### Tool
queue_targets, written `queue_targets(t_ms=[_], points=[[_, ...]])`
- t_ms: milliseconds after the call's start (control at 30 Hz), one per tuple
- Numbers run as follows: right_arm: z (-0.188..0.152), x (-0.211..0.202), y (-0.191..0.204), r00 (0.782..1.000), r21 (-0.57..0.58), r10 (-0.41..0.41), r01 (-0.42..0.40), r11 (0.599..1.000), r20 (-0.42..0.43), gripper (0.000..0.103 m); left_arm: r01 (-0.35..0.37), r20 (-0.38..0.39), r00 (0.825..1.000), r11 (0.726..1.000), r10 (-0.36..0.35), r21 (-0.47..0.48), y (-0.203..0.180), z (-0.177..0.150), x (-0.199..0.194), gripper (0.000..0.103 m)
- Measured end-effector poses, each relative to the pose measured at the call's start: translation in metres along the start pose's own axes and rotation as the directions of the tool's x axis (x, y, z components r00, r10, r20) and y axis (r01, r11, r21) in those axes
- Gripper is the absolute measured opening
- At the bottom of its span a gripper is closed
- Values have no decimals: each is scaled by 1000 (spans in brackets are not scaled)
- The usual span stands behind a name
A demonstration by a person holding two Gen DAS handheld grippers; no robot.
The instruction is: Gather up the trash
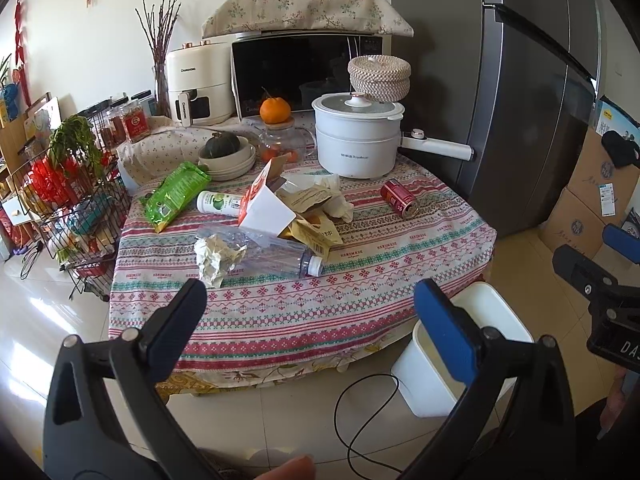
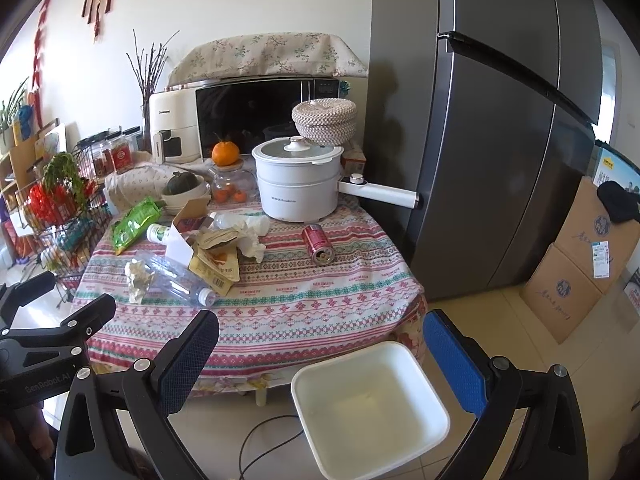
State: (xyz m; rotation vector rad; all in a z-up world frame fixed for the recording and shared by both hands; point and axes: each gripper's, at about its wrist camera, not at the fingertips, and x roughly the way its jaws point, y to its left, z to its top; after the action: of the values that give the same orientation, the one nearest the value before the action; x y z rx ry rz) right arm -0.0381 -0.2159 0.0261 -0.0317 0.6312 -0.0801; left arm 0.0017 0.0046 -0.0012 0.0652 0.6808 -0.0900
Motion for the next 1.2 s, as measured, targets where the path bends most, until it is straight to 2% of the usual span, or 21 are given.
queue_targets(t_ms=[1200], points=[[1, 1, -4, 1000, 7, -18, 18, 1000, 7, 103, -6, -9, 1000, 1000, 6, -8, 6, -1, 4, 103]])
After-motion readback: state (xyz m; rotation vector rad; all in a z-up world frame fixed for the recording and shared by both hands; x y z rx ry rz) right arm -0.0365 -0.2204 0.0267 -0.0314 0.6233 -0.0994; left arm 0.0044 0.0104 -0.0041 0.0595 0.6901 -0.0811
